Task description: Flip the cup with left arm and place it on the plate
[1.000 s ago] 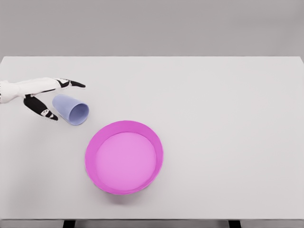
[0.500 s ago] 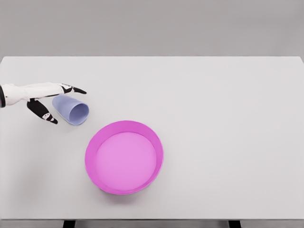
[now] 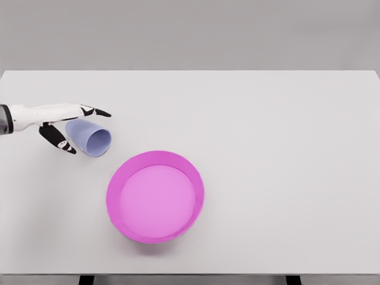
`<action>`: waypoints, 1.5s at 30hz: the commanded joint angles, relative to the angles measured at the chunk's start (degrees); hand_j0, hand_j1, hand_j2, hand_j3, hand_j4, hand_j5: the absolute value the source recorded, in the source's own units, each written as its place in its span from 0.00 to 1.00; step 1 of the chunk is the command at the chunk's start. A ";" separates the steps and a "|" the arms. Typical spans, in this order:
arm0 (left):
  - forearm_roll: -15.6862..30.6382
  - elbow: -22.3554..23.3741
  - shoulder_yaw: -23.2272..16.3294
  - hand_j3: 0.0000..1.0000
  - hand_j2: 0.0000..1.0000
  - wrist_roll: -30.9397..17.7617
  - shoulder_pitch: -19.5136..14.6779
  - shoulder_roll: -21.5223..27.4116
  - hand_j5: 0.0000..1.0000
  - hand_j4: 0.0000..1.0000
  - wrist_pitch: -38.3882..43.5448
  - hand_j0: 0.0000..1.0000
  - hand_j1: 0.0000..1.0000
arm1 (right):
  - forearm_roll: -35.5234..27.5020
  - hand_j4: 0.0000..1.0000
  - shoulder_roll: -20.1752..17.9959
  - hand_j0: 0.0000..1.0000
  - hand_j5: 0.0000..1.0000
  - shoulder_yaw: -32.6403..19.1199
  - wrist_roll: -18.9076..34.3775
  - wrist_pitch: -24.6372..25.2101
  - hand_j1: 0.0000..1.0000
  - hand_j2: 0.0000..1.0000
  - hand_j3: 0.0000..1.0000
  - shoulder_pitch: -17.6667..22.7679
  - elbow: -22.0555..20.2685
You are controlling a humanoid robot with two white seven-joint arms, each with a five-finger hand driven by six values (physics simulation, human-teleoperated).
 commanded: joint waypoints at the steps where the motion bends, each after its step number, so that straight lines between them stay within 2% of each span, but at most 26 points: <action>1: -0.36 1.65 0.08 1.00 1.00 0.02 0.00 -1.00 1.00 1.00 0.13 1.00 1.00 | -0.01 1.00 -0.01 1.00 1.00 0.00 0.01 0.00 1.00 1.00 1.00 0.09 0.01; 7: -0.36 1.66 -1.59 1.00 1.00 0.02 0.00 -1.18 1.00 1.00 0.13 1.00 1.00 | -0.01 1.00 -0.01 1.00 1.00 0.00 0.01 0.00 1.00 1.00 1.00 0.00 0.01; 8: -0.36 1.48 -1.59 0.97 0.97 0.02 0.00 -1.18 0.97 0.97 0.13 0.97 0.97 | -0.01 1.00 -0.01 1.00 1.00 0.00 0.01 0.00 1.00 1.00 1.00 0.09 0.01; 10: -0.18 1.30 -1.50 0.83 0.83 0.02 0.00 -1.26 0.83 0.83 0.13 0.83 0.83 | -0.01 1.00 -0.01 1.00 1.00 0.00 0.01 0.00 1.00 1.00 1.00 0.09 0.01; 13: -0.01 1.22 -1.59 0.73 0.73 0.02 0.09 -1.26 0.73 0.73 0.13 0.73 0.73 | -0.01 1.00 -0.01 1.00 1.00 0.00 0.01 0.00 1.00 1.00 1.00 0.00 0.01; 18: 0.26 1.13 -1.59 0.65 0.65 0.02 0.18 -1.26 0.65 0.65 0.13 0.65 0.65 | -0.01 1.00 -0.01 1.00 1.00 0.00 0.01 0.00 1.00 1.00 1.00 0.09 0.01; 20: 0.70 -0.27 -1.50 0.65 0.65 0.02 0.35 -1.18 0.65 0.65 0.13 0.65 0.65 | -0.01 1.00 -0.01 1.00 1.00 0.00 0.01 0.00 1.00 1.00 1.00 0.09 0.01; 21: 3.15 -3.08 -1.42 0.62 0.62 0.02 0.61 -0.83 0.62 0.62 0.13 0.62 0.62 | -0.01 1.00 -0.01 1.00 1.00 0.00 0.01 0.00 1.00 1.00 1.00 0.00 0.01; 22: 7.81 -6.69 -1.59 0.57 0.57 0.02 0.88 0.05 0.57 0.57 0.13 0.57 0.57 | -0.01 1.00 -0.01 1.00 1.00 0.00 0.01 0.00 1.00 1.00 1.00 0.00 0.01; 24: 14.75 -12.84 -1.68 0.52 0.52 0.02 1.05 4.01 0.52 0.52 0.13 0.52 0.52 | -0.01 1.00 -0.01 1.00 1.00 0.00 0.01 0.00 1.00 1.00 1.00 0.09 0.01; 27: 21.17 -17.24 -1.42 0.49 0.49 0.02 2.37 6.12 0.49 0.49 0.13 0.49 0.49 | -0.01 1.00 -0.01 1.00 1.00 0.00 0.01 0.00 1.00 1.00 1.00 0.00 0.01; 30: 32.42 -23.39 -1.50 0.45 0.45 0.02 3.78 9.72 0.45 0.45 0.13 0.45 0.45 | -0.01 1.00 -0.01 1.00 1.00 0.00 0.01 0.00 1.00 1.00 1.00 0.09 0.01; 35: 44.11 -31.21 -0.71 0.44 0.44 0.02 6.50 12.62 0.44 0.44 0.13 0.44 0.44 | -0.01 1.00 -0.01 1.00 1.00 0.00 0.01 0.00 1.00 1.00 1.00 0.09 0.01; 37: 49.21 -32.97 -0.62 0.42 0.42 0.02 7.12 14.91 0.42 0.42 0.13 0.42 0.42 | -0.01 1.00 -0.01 1.00 1.00 0.00 0.01 0.00 1.00 1.00 1.00 0.09 0.01; 39: 52.99 -34.82 -0.71 0.42 0.42 0.02 7.29 15.17 0.42 0.42 0.13 0.42 0.42 | -0.01 1.00 -0.01 1.00 1.00 0.00 0.01 0.00 1.00 1.00 1.00 0.09 0.01; 42: 61.43 -39.12 -0.71 0.42 0.42 0.02 9.05 16.84 0.42 0.42 0.13 0.42 0.42 | -0.01 1.00 -0.01 1.00 1.00 0.00 0.01 0.00 1.00 1.00 1.00 0.00 0.01; 45: 63.89 -40.62 -0.71 0.42 0.42 0.02 12.39 16.31 0.42 0.42 0.13 0.42 0.42 | -0.01 1.00 -0.01 1.00 1.00 0.00 0.01 0.00 1.00 1.00 1.00 0.09 0.01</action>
